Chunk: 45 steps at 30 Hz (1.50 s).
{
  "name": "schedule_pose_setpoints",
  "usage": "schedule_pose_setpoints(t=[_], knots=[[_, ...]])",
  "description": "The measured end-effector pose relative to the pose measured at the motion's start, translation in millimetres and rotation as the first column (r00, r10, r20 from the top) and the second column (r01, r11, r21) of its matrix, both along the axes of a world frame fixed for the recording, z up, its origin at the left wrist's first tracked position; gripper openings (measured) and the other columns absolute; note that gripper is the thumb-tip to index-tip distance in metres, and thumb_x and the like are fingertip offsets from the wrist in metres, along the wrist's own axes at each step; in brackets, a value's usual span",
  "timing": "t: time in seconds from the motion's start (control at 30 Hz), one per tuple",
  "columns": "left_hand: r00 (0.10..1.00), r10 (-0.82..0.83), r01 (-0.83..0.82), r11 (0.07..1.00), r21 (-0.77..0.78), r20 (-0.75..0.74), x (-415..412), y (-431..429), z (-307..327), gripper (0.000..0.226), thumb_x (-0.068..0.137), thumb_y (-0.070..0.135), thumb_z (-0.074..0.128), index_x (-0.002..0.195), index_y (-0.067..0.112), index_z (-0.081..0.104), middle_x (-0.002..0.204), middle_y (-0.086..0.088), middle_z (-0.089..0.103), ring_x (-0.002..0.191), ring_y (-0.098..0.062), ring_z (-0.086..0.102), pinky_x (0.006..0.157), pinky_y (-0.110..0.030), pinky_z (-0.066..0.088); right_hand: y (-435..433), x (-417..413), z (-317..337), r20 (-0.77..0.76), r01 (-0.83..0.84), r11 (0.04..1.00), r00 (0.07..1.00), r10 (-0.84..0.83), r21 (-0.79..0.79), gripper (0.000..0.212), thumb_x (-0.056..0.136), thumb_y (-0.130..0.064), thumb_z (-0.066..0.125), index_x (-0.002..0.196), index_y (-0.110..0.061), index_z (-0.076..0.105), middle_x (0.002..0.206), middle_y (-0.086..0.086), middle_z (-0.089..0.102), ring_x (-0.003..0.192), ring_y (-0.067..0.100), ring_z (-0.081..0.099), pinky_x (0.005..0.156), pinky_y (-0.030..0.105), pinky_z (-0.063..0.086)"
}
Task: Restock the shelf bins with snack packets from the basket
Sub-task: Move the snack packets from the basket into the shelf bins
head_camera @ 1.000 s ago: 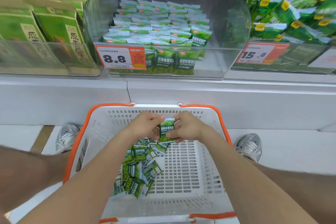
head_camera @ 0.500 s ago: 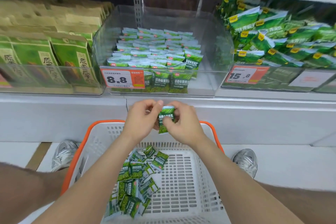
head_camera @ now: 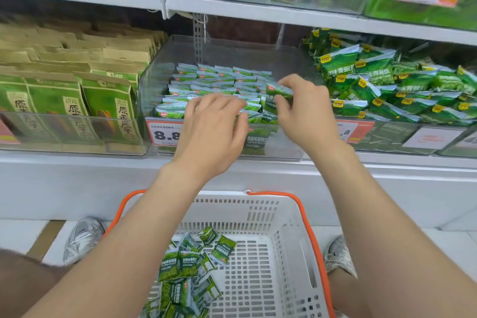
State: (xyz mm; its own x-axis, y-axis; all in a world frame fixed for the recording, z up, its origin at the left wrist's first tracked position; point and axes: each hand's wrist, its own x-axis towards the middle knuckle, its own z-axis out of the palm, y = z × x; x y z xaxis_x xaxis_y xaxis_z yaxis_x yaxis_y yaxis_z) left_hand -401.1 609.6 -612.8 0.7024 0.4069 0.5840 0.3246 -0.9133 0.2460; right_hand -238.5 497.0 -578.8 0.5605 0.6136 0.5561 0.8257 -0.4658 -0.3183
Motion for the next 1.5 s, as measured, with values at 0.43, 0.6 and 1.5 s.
schedule_pose_setpoints(t=[0.43,0.6,1.5], knots=[[0.983,0.174,-0.165,0.976,0.146,-0.056,10,-6,-6,0.042,0.106,0.034,0.037,0.068,0.025,0.051,0.063,0.000,0.061,0.069,-0.027,0.062,0.113,-0.051,0.039,49,33,3,-0.323,0.081,0.901,0.917,-0.235,-0.427,0.034,0.088,-0.003,0.064,0.122,-0.003,0.061,0.123,0.020,0.056,0.099,0.039,0.060,0.081,0.037,0.052],[0.980,0.187,-0.175,0.971,0.160,-0.065,11,-3,-8,0.048,0.107,0.035,0.034,0.071,0.022,0.063,0.066,0.000,0.064,0.072,-0.026,0.063,0.110,-0.048,0.040,51,30,1,-0.299,0.130,0.924,0.922,-0.246,-0.360,0.035,0.084,-0.007,0.077,0.115,-0.004,0.061,0.123,0.020,0.054,0.104,0.039,0.062,0.080,0.038,0.052],[0.915,-0.157,0.077,0.972,-0.221,-0.371,-46,2,-182,0.015,0.092,0.018,0.052,0.099,0.019,0.065,0.097,0.001,0.062,0.091,-0.028,0.062,0.070,-0.041,0.053,-25,-97,-168,-0.256,-0.348,0.535,0.936,0.240,-0.770,0.024,0.097,-0.023,0.051,0.113,-0.014,0.065,0.107,0.013,0.067,0.096,0.036,0.066,0.070,0.036,0.041]])
